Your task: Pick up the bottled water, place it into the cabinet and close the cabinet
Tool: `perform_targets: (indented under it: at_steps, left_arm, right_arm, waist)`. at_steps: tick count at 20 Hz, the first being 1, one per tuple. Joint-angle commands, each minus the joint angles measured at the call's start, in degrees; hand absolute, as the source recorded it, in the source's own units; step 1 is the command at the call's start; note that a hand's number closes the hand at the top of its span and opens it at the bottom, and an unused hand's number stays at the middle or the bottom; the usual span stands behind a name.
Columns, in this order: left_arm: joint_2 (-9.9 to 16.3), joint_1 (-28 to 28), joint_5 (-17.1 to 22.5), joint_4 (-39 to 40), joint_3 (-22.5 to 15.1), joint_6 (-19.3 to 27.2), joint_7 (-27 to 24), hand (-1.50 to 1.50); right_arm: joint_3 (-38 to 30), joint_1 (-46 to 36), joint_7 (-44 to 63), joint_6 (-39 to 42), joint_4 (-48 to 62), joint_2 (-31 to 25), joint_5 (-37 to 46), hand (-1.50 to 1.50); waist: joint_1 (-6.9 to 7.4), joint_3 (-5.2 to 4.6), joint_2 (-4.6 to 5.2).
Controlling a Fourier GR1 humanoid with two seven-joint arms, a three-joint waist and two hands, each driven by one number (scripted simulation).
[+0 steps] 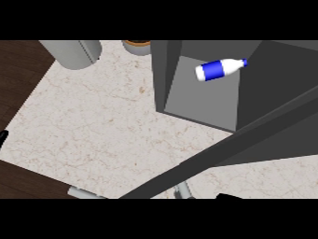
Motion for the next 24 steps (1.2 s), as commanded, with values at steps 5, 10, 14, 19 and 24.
perform_targets:
  at_steps: [5, 10, 14, 19, 24]
  left_arm:
    - [0.25, 0.05, 1.14, 1.19, 1.20, -0.76, 0.06, -1.50]
    - [-0.56, 0.78, 0.79, 2.63, 0.19, -1.28, 0.12, -1.50]
    - [-0.52, 1.39, 1.69, 3.92, 1.82, -1.94, -0.60, -1.50]
    - [-1.32, 1.57, 1.59, 3.87, 1.58, -2.22, -1.00, -1.50]
    - [-1.15, 3.17, 1.83, 3.79, 2.33, -3.26, -1.37, -1.50]
  right_arm:
    - [-1.81, -13.81, 9.81, -6.19, 13.61, 8.75, 0.98, 1.50]
    - [-4.71, -25.21, 13.54, -9.19, 24.52, 15.20, 0.58, 1.50]
    - [-9.29, -34.82, 12.74, -17.83, 32.45, 16.02, 4.31, 1.50]
    - [-14.47, -45.33, 10.13, -27.40, 44.36, 16.13, 4.79, 1.50]
    - [-18.39, -53.62, 7.74, -33.13, 54.50, 16.19, 4.43, 1.50]
  waist:
    - [-0.96, 0.38, -0.49]
    - [-1.99, 0.60, -0.68]
    - [-2.63, 0.82, -1.16]
    - [-3.36, 1.02, -0.89]
    - [-3.72, 1.13, -0.95]
